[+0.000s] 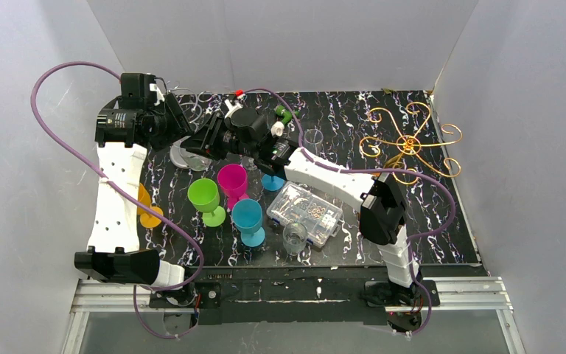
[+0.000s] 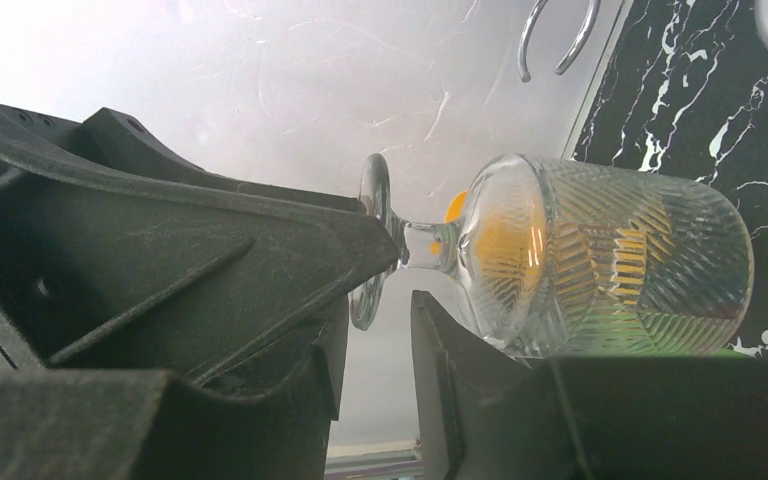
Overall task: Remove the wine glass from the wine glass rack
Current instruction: Place the wine glass at the center of the board.
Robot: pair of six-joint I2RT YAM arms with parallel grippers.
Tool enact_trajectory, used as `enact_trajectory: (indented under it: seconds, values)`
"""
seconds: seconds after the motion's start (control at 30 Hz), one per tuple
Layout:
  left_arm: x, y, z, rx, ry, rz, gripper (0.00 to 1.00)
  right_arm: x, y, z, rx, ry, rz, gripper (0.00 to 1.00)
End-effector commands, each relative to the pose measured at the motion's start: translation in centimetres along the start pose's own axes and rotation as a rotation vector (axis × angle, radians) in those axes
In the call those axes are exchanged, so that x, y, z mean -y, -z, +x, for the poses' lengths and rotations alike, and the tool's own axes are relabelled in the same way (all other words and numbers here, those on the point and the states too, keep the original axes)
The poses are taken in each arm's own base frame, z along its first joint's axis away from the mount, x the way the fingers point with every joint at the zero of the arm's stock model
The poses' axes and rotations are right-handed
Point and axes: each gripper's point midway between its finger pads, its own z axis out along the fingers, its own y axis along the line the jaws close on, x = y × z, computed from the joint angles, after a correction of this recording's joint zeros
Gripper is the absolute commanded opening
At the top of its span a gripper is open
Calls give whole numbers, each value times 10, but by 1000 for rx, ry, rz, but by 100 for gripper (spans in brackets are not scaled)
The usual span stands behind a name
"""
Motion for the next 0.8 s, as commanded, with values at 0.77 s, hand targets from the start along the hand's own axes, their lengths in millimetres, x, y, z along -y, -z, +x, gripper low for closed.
enact_trajectory:
  seconds: [0.77]
  values:
    - [6, 8, 6, 32, -3, 26, 20, -28, 20, -55, 305, -51, -87, 35]
